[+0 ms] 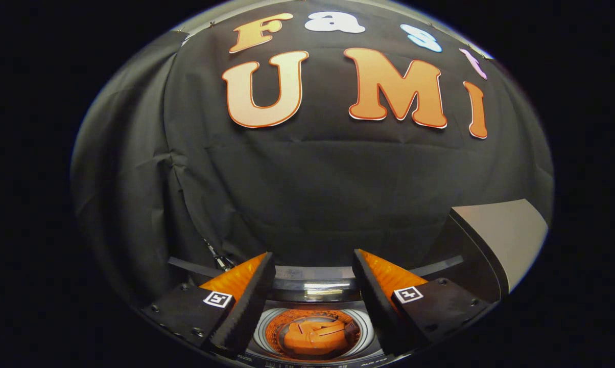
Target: Put the clothes into the washing machine and then close the washing machine lid.
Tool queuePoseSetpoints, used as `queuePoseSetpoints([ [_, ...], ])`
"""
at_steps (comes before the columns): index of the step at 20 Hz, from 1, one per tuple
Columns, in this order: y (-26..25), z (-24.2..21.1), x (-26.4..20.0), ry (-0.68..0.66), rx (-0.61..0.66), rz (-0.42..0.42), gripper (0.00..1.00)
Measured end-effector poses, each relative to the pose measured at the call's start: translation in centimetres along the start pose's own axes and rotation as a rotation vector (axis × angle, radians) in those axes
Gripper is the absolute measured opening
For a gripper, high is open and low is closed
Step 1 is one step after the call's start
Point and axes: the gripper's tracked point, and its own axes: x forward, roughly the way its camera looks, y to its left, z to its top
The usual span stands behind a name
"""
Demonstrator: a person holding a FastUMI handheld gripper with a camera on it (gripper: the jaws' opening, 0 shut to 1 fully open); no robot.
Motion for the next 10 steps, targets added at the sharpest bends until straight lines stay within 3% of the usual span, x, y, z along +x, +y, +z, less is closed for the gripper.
queuePoseSetpoints([
  [10, 0.3, -1.5, -1.2, -0.087, -0.008, 0.013, 0.99],
])
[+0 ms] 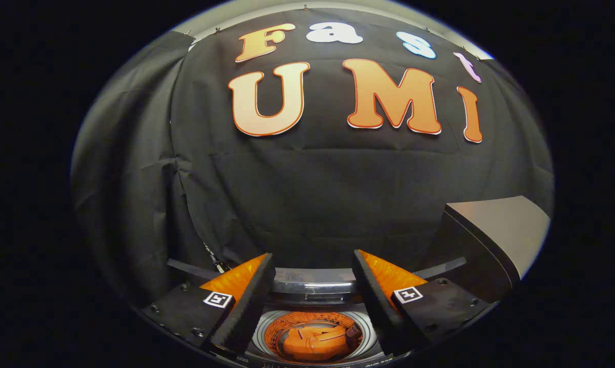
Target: Put the clothes into the washing machine and then close the washing machine lid.
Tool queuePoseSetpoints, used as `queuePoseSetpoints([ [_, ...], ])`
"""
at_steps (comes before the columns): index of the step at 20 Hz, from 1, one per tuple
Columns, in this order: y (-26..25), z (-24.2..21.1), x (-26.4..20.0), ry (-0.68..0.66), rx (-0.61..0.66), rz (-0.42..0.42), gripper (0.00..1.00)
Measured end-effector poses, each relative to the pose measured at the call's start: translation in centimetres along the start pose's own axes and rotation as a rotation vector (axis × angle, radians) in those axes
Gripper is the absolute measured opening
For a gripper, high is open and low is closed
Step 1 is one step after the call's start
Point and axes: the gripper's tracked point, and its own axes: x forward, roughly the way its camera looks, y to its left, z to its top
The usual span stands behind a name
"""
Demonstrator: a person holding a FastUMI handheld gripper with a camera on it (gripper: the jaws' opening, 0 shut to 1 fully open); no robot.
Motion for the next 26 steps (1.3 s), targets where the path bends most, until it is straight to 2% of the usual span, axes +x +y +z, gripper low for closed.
queuePoseSetpoints([
  [8, 0.4, -2.6, -1.1, 0.015, 0.006, 0.011, 0.98],
  [10, -0.2, -4.6, -1.1, 0.075, -0.005, -0.012, 0.98],
  [15, 0.4, -8.4, 0.2, 0.161, 0.01, 0.012, 0.98],
  [19, 1.2, -5.9, -0.9, 0.136, -0.004, 0.034, 0.98],
  [22, 1.6, -1.1, -3.3, 0.081, -0.015, 0.044, 0.98],
  [26, -0.4, 5.6, -7.9, -0.006, -0.03, 0.031, 0.98],
])
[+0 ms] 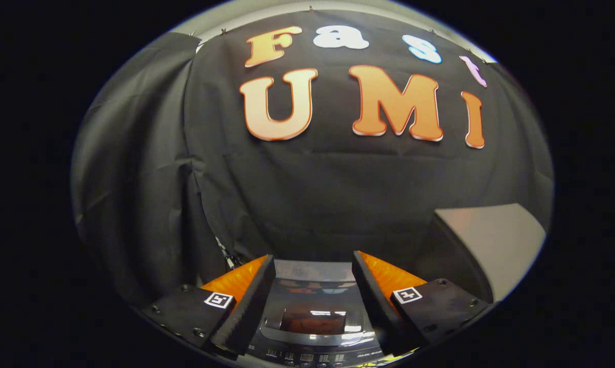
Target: Put the clothes into the washing machine and then close the washing machine lid.
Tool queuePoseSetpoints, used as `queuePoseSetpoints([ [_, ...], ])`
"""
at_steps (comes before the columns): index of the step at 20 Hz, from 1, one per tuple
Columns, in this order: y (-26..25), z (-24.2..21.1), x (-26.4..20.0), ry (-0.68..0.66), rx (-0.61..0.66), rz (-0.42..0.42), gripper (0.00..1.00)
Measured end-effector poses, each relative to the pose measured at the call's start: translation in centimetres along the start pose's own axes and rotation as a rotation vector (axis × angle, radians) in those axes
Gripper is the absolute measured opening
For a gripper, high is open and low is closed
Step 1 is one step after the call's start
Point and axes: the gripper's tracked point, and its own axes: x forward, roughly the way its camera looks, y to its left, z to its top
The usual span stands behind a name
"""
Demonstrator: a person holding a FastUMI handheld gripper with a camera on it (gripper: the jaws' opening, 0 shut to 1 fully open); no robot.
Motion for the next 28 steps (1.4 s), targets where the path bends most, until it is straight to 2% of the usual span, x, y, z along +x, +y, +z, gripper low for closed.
queuePoseSetpoints([
  [6, -5.6, 9.8, -8.9, -0.163, -0.02, -0.061, 0.97],
  [9, -9.6, 11.9, -13.5, -0.218, 0.0, -0.088, 0.97],
  [13, -16.6, 12.3, -19.3, -0.254, -0.015, -0.161, 0.97],
  [17, -22.9, 12.4, -24.9, -0.271, 0.023, -0.183, 0.97],
  [21, -27.2, 12.2, -29.7, -0.287, 0.022, -0.172, 0.97],
  [28, -32.2, 10.5, -33.3, -0.291, 0.041, -0.158, 0.97],
])
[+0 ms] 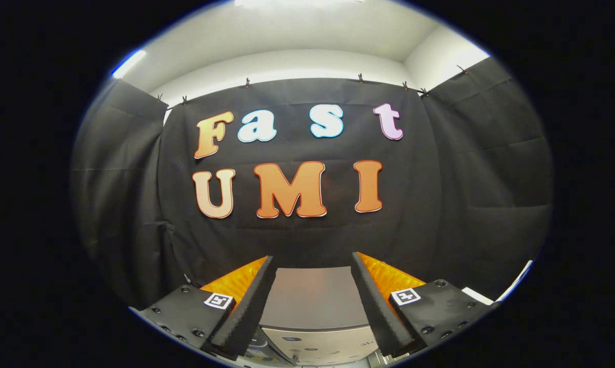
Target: Put the clothes into the washing machine and then close the washing machine lid.
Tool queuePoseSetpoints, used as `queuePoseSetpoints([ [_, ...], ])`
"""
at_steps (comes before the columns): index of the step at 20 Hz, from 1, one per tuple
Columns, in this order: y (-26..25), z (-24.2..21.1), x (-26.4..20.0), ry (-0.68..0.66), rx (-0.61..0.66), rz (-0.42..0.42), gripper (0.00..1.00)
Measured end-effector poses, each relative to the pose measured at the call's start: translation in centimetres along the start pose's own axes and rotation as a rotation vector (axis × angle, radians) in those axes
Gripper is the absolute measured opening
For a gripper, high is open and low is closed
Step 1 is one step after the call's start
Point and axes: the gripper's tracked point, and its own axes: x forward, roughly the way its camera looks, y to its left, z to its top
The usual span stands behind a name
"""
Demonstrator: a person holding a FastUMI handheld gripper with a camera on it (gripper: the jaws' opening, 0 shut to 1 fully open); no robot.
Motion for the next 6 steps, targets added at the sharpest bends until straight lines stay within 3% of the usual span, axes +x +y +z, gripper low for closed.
queuePoseSetpoints([
  [6, -0.84, 0.41, -0.87, -0.01, -0.038, 0.016, 0.97],
])
